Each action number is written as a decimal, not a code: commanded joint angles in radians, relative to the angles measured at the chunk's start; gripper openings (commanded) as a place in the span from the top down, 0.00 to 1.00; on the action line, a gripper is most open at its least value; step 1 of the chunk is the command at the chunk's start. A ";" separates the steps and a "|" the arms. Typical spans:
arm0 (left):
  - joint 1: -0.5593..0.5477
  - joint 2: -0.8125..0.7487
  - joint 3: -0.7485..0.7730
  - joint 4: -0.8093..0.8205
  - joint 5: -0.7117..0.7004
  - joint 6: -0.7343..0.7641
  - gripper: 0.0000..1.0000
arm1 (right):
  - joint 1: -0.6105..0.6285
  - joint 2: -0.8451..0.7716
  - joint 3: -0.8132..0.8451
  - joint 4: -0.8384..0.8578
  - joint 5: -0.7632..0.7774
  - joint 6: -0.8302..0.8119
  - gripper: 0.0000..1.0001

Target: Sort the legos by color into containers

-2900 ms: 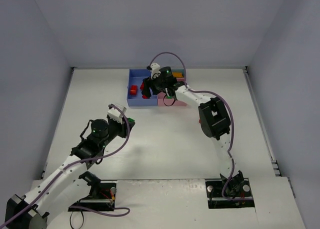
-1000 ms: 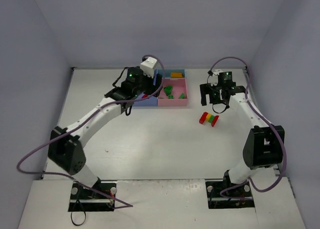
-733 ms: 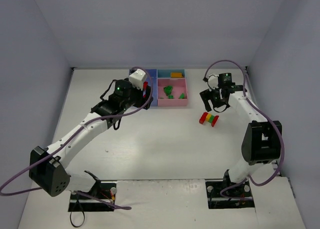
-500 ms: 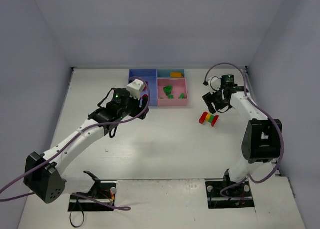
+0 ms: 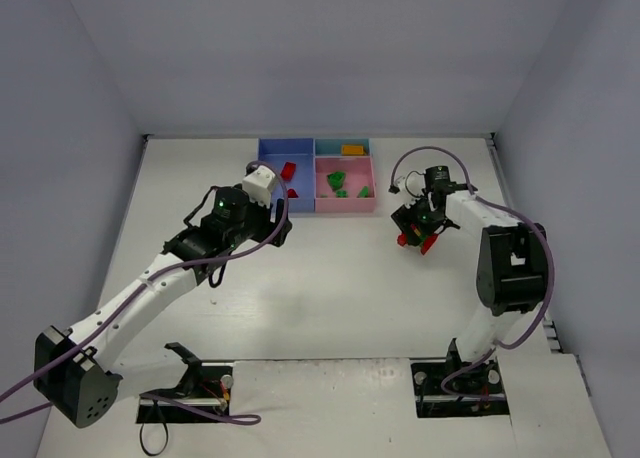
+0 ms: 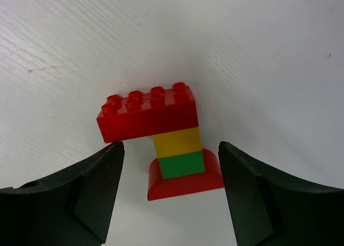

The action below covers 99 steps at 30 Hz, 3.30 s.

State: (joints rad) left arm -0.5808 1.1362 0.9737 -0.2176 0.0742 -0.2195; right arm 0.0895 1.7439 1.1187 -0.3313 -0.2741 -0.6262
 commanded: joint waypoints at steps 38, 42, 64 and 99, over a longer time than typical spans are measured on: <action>0.010 0.003 0.011 0.044 0.065 -0.313 0.35 | 0.553 -0.221 -0.074 0.455 -0.027 0.312 1.00; 0.047 0.033 0.026 0.064 0.140 -0.369 0.35 | 0.608 -0.285 -0.108 0.531 -0.025 0.304 1.00; 0.113 0.169 0.062 0.109 0.506 -0.388 0.36 | 0.639 -0.385 -0.161 0.604 -0.043 0.269 1.00; 0.205 0.232 0.103 0.283 0.607 -0.423 1.00 | 0.601 -0.518 -0.414 0.615 -0.057 0.327 1.00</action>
State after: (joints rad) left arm -0.3958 1.3758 0.9833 0.0513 0.7166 -0.6895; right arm 0.7109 1.2831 0.7158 0.2375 -0.3229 -0.3283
